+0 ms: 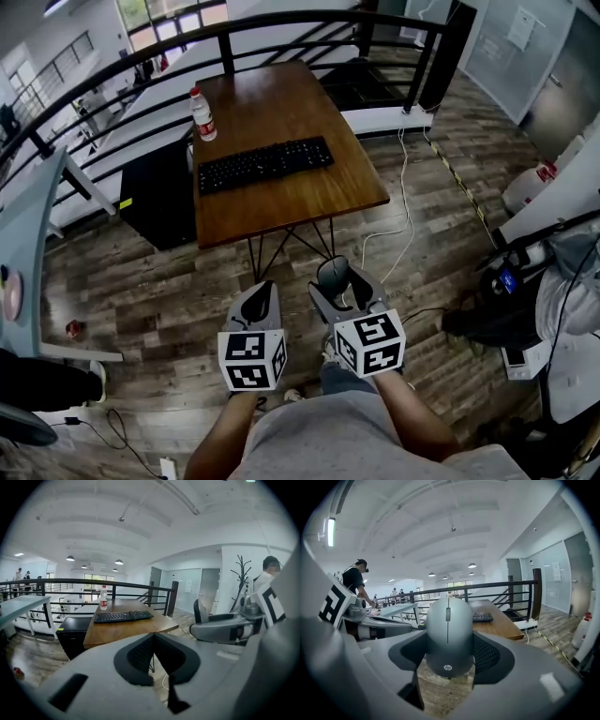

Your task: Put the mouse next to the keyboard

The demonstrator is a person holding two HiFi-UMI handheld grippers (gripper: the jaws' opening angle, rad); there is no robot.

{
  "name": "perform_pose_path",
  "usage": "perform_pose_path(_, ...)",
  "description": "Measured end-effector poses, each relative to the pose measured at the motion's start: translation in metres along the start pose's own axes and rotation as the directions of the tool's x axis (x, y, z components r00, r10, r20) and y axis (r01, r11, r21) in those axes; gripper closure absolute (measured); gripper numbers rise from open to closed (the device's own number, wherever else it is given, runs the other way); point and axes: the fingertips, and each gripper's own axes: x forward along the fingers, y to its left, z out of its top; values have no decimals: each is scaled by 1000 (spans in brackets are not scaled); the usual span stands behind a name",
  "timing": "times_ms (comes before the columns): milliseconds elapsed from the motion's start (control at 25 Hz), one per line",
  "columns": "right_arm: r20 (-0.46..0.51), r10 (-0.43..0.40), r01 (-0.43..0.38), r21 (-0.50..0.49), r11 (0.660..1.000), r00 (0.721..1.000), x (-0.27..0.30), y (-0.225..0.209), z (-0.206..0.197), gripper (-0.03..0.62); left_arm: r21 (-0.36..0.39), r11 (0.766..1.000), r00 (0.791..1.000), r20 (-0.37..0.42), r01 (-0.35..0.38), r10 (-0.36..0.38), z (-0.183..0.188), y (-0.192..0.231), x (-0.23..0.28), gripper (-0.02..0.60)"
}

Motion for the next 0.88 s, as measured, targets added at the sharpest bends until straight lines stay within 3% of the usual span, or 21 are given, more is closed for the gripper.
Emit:
perform_pose_path(560,-19,66,-66,12,998,998,64,-122,36,293,-5,999,999,-20,-46,46,53,-29,134,588)
perform_pose_path(880,-16,107,-107,17,994,994,82,-162,49,293,-6,996,995,-20,-94,94,69,-39,166,588)
